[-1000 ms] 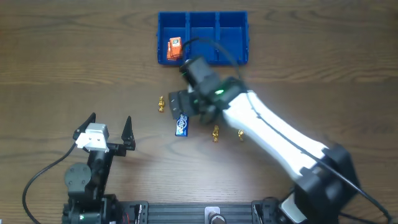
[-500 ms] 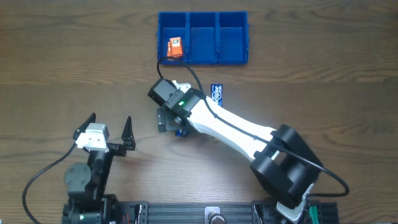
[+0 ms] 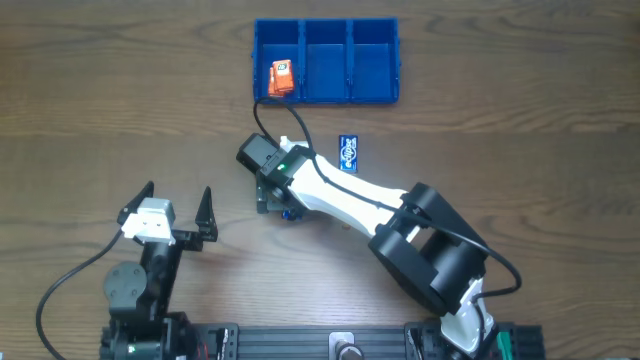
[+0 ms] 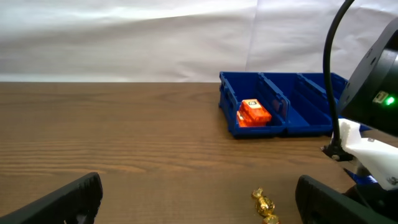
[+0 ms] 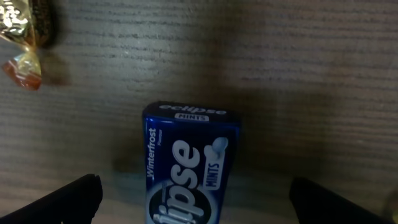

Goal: Sort Candies Into Trays

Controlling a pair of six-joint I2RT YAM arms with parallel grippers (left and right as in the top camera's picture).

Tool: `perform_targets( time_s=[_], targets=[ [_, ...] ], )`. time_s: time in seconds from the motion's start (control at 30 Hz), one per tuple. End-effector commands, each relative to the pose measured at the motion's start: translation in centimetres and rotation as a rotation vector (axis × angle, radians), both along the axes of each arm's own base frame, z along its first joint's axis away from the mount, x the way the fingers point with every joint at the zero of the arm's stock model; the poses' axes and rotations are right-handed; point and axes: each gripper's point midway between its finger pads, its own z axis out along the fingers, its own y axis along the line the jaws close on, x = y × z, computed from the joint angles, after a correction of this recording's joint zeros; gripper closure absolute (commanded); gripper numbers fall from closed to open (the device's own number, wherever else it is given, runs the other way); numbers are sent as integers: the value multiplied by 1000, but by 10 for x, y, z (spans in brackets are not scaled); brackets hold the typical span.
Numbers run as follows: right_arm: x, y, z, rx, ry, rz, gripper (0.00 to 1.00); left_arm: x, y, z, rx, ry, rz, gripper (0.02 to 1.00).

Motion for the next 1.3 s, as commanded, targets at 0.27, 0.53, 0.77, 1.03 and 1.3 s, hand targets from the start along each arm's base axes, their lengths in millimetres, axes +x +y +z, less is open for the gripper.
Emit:
perform_targets(
  time_s=[0.27, 0.53, 0.77, 1.03, 1.3],
  targets=[
    [5, 4, -9, -13, -16, -17, 297, -1, 0, -16, 1, 47, -4, 23],
    [4, 5, -8, -12, -17, -11, 645, -1, 0, -16, 1, 47, -4, 23],
    [7, 11, 3, -8, -41, 47, 724, -1, 0, -16, 1, 47, -4, 20],
    [79, -12, 156, -5, -378, 97, 757, -1, 0, -16, 1, 47, -4, 23],
    [182, -60, 258, -38, -731, 24, 755, -1, 0, -16, 1, 47, -4, 20]
  ],
)
